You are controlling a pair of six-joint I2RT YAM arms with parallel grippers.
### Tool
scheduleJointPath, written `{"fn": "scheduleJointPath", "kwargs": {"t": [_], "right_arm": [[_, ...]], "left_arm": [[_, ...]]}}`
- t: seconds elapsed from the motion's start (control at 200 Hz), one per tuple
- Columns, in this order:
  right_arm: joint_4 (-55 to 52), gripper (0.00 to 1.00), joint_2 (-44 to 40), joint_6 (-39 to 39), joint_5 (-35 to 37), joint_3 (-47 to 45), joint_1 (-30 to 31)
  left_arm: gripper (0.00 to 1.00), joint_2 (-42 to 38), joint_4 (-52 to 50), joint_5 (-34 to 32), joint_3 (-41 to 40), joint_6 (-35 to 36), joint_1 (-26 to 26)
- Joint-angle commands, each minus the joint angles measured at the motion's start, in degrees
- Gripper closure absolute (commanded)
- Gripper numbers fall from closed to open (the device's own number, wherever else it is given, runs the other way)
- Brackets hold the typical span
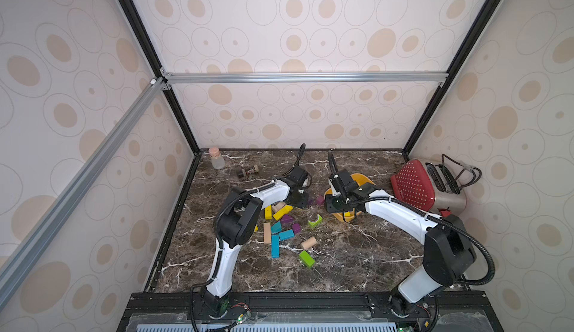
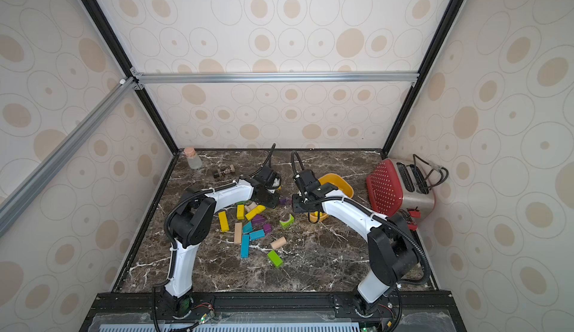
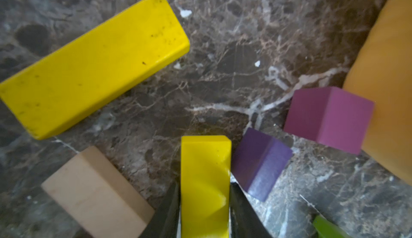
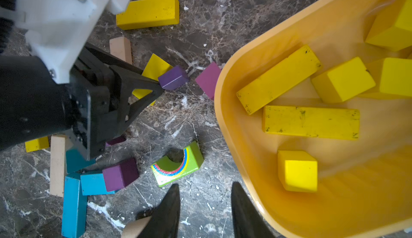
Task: Pick out the yellow building blocks
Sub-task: Pick up the building block from the center of the board.
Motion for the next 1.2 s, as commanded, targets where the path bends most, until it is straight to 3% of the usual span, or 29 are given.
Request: {"fn": "scheduleJointPath", "kwargs": {"t": [0.0,0.571,1.197], "right_arm": [[-0.45,0.6,-1.52,0.57,0.17,-0.67,0.38],[-0.17,0.6,-3.66,0.22,1.06,-0.5,0.38],[3.73,0.6,-9.05,2.08,3.18,-5.05,0.38]], "left_arm": [[0.64,0.74,-2.31,-0.8,0.75,1.44,0.21],[0.76,-4.77,-0.27,-3.5,-2.64,1.29,0.27],[0.77,-11.82,0.88,-1.69,-4.66,-1.33,0.22]]}}
